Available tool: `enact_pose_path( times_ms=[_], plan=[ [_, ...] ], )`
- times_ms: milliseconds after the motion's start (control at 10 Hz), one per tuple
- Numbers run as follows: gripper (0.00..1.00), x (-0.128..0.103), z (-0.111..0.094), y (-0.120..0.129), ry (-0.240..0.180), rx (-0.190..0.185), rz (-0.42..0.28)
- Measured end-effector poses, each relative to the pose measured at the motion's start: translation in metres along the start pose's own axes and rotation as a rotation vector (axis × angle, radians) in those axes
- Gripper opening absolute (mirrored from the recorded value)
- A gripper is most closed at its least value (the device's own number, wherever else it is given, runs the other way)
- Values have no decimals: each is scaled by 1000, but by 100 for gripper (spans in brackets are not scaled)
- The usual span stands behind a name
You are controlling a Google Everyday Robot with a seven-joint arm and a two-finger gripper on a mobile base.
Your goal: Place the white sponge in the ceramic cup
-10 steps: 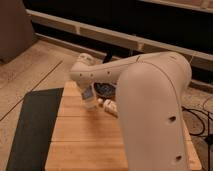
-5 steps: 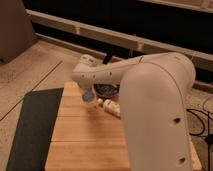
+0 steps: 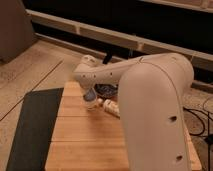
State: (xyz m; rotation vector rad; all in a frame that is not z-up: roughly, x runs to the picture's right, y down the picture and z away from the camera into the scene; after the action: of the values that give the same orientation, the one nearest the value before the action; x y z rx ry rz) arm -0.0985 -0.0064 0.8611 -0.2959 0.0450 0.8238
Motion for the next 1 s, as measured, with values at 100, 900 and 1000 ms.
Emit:
enact_pose_path(
  times_ms=[100,900,1000],
  plan=[
    [0,0,2,2,0,-8,0],
    [10,12,-1,14,-8,-62,30],
    [19,17,-1,12,-7,-65,43]
  ],
)
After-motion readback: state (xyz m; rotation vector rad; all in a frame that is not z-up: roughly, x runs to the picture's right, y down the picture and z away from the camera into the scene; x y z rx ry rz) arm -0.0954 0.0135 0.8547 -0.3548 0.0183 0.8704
